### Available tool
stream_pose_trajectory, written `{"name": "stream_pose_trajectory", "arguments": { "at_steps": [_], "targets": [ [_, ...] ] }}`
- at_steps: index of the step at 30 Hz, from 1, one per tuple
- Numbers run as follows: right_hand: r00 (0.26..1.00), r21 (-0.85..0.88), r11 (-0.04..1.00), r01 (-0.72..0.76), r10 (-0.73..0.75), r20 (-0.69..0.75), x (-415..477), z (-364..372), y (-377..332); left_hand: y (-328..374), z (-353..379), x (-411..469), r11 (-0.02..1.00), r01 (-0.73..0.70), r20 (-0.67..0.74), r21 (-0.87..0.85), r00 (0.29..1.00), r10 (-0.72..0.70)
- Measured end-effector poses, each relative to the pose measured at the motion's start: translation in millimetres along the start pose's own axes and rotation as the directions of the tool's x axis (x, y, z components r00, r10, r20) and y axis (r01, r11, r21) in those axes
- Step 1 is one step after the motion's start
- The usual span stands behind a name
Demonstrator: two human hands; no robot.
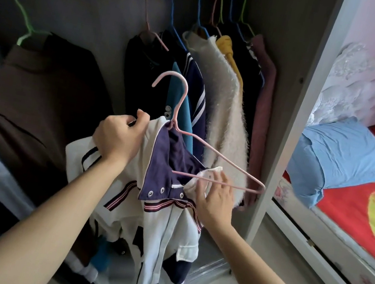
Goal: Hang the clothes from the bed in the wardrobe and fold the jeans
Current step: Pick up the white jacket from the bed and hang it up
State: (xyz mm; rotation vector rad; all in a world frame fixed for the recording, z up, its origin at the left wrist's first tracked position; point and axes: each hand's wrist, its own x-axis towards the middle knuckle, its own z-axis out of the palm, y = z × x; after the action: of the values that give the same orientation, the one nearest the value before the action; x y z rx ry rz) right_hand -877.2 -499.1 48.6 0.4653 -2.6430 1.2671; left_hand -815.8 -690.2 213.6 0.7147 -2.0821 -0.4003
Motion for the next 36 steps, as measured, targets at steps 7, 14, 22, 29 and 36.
{"name": "stream_pose_trajectory", "arguments": {
  "at_steps": [7,14,22,29,36],
  "targets": [
    [0.596,0.371,0.529,-0.763,0.354,0.721,44.6,-12.5,8.9,-7.5,-10.0,2.9,0.997,0.013,-0.003,-0.079,1.0,-0.013],
    [0.473,0.272,0.49,-0.828,0.35,0.809,56.4,-20.5,24.1,-22.1,-8.5,-1.1,0.991,0.023,0.032,-0.133,0.999,-0.019],
    [0.481,0.347,0.364,-0.864,0.395,0.783,48.8,-31.6,39.6,-49.6,-6.5,8.1,0.996,0.073,0.026,-0.054,0.997,-0.072],
    [0.497,0.466,0.181,-0.866,0.405,0.767,51.0,-58.2,32.2,-90.7,2.3,7.9,0.982,0.179,-0.051,0.066,0.983,-0.176],
    [0.726,0.182,0.809,-0.558,0.37,0.58,47.9,-66.0,26.0,-92.8,9.4,6.5,0.948,0.314,-0.126,0.044,0.944,-0.306]
  ]
}}
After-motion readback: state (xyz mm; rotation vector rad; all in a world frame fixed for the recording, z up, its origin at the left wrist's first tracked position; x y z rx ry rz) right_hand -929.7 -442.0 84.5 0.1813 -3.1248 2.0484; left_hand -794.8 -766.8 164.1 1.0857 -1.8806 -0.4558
